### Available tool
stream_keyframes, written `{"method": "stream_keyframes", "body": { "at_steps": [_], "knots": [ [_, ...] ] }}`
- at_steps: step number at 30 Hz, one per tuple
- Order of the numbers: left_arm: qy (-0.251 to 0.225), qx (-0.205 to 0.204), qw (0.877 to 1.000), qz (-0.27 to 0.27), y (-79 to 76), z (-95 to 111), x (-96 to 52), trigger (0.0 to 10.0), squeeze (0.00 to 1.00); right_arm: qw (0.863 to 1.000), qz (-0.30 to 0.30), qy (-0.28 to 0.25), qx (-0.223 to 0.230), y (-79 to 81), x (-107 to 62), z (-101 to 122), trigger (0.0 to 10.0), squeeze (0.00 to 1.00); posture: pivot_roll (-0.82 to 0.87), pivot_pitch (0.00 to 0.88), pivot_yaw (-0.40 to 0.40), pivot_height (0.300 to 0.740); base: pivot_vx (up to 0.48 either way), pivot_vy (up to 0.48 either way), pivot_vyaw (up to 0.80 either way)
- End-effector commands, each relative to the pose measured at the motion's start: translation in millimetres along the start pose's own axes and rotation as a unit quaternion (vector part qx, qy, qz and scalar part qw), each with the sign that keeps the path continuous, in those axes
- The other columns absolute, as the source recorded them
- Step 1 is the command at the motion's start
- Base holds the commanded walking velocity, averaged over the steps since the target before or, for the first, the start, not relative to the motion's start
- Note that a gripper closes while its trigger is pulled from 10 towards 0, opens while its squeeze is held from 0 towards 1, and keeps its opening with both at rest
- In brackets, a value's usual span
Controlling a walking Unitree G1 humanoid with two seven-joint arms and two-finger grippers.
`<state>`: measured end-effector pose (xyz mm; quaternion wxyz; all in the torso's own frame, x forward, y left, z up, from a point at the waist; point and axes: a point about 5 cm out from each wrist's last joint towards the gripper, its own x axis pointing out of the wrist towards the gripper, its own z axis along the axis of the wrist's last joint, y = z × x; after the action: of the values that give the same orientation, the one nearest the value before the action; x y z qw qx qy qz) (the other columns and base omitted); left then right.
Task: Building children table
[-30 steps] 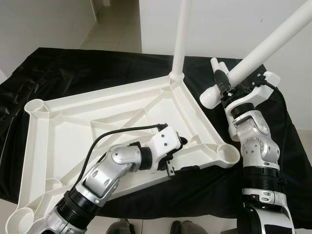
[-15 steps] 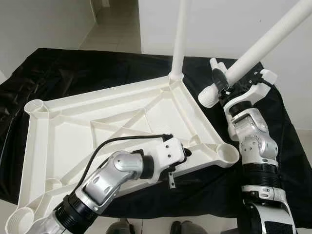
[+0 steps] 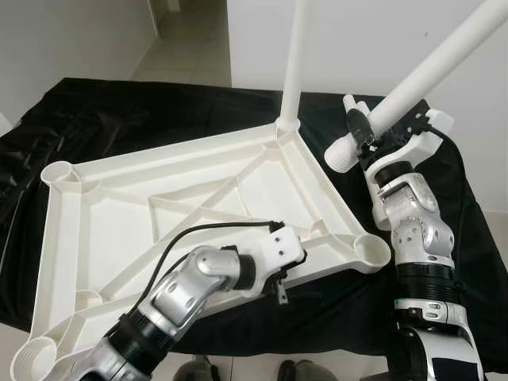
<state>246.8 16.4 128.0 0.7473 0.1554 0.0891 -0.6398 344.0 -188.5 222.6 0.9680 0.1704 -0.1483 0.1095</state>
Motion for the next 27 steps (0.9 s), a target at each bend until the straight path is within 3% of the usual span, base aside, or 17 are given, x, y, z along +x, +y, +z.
{"method": "stream_keyframes", "body": {
  "at_steps": [1,4,5,7,8,18,27],
  "knots": [
    [0.060,-0.022,0.991,0.116,18.4,-18.6,-5.2,10.0,0.00,1.000,0.006,-0.013,-0.001,2.5,1.5,4.1,10.0,0.00,0.03,0.065,0.022,0.740,0.000,0.000,0.00],
    [0.100,-0.047,0.984,0.142,26.4,-29.0,-8.7,9.8,0.00,1.000,0.006,-0.013,-0.002,2.4,1.4,4.3,10.0,0.00,0.03,0.065,0.022,0.740,0.000,0.000,0.00],
    [0.107,-0.052,0.982,0.147,28.1,-31.8,-9.7,4.4,0.00,1.000,0.006,-0.013,-0.002,2.3,1.4,4.3,10.0,0.00,0.03,0.065,0.022,0.740,0.000,0.000,0.00],
    [0.107,-0.052,0.982,0.147,28.1,-31.8,-9.7,4.4,0.00,1.000,0.006,-0.013,-0.002,2.3,1.4,4.3,10.0,0.00,0.03,0.065,0.022,0.740,0.000,0.000,0.00],
    [0.117,-0.047,0.981,0.146,28.7,-34.6,-12.0,0.0,0.00,1.000,0.005,-0.013,-0.002,2.2,0.9,4.9,10.0,0.00,0.02,0.070,0.020,0.740,0.000,0.000,0.00],
    [0.141,-0.011,0.982,0.122,27.8,-39.6,-21.4,0.0,0.00,1.000,0.003,-0.012,-0.010,-1.0,-0.9,7.1,10.0,0.00,0.02,0.079,0.020,0.740,0.000,0.000,0.00],
    [0.159,0.005,0.977,0.141,42.9,-43.6,-43.1,0.0,0.00,0.999,0.021,0.008,-0.027,-0.4,-5.3,3.1,10.0,0.00,0.02,0.082,0.018,0.740,0.000,0.000,0.00]
  ]
}}
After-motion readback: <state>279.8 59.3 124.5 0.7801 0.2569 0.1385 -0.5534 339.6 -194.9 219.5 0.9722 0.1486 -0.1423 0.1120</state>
